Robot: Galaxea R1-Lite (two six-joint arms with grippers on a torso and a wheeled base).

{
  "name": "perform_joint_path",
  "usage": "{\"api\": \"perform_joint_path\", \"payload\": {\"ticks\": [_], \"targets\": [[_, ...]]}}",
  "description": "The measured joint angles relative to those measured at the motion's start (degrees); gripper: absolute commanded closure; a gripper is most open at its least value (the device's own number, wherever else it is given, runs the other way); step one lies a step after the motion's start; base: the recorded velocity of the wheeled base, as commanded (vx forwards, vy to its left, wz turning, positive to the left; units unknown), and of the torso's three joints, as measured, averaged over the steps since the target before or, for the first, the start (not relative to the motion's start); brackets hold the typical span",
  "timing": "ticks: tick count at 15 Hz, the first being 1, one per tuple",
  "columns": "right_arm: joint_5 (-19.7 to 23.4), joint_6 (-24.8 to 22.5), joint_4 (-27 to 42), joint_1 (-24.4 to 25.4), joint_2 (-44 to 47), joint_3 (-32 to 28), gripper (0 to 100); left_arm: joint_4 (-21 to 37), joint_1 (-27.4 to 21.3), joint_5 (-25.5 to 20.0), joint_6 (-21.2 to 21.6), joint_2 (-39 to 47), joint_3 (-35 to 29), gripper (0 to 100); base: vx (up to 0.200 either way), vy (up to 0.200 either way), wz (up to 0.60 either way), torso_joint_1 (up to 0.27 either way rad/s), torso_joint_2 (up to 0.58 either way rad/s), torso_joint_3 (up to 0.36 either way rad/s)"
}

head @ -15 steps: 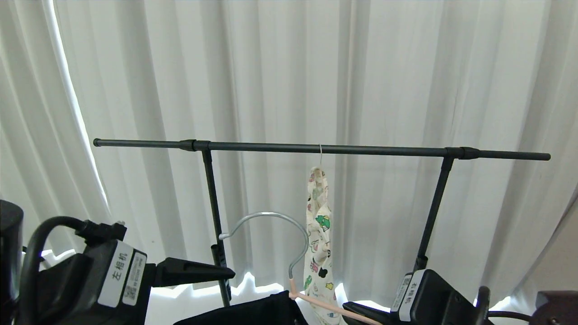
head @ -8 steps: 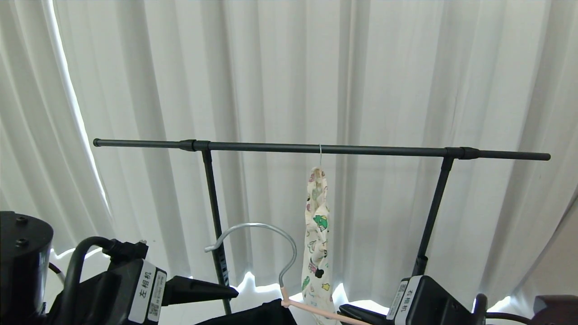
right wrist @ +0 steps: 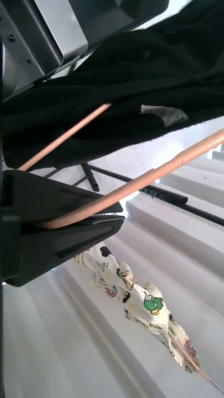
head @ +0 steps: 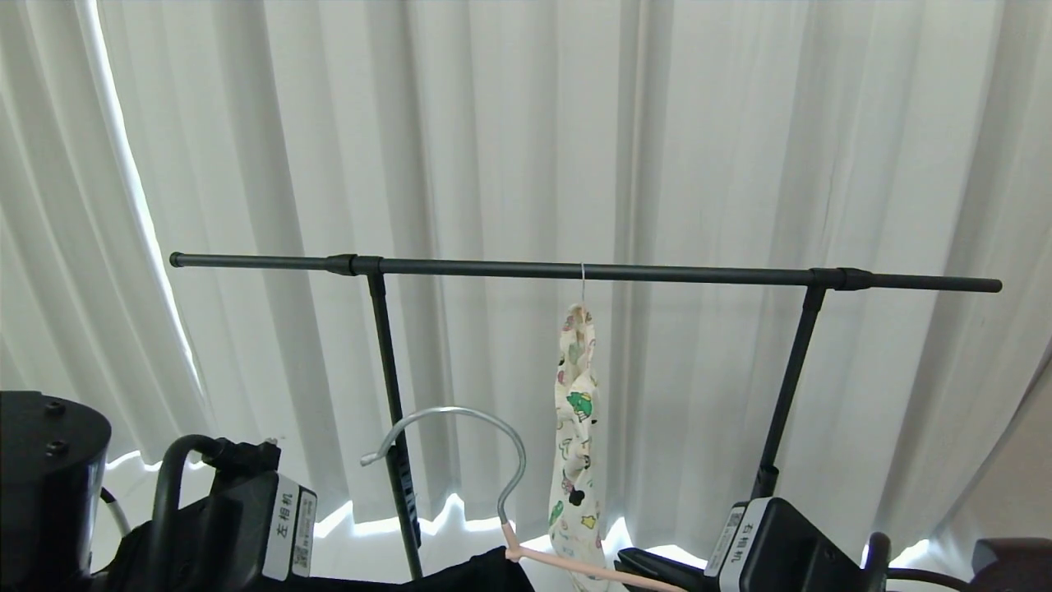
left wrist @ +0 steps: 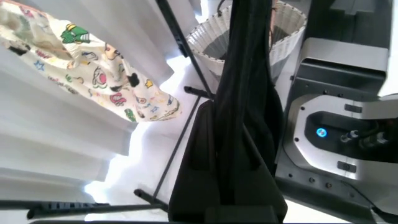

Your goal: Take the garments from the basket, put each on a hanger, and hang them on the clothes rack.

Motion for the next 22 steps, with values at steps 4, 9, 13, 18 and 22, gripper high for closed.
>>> {"api": "perform_joint_path", "payload": {"ticks": [4,9,13,18,22], "targets": [[-1.34,0.05,-0.06,-0.05,0.04,0.06,0,0.35,0.17,3.75,0.57,0.41,0.49,100,0.000,0.000,0.00,0.000,0.00,0.000],[-3.79,0.10,0.06,-0.24,-0.02,0.63,0,0.15,1.38,10.37,0.57,0.61,0.88,100,0.000,0.000,0.00,0.000,0.00,0.000],[-3.74,0.71,0.09,-0.55,0.00,1.93,0,-3.74,6.91,17.49,0.35,0.74,0.74,100,0.000,0.000,0.00,0.000,0.00,0.000],[-3.52,6.58,0.06,-1.29,2.32,0.59,0,-19.52,9.48,17.43,0.62,3.23,-0.37,100,0.000,0.000,0.00,0.000,0.00,0.000],[-3.52,14.18,0.09,-4.30,8.74,-8.72,0,-19.85,8.18,17.21,1.89,4.55,-2.86,100,0.000,0.000,0.00,0.000,0.00,0.000]]}}
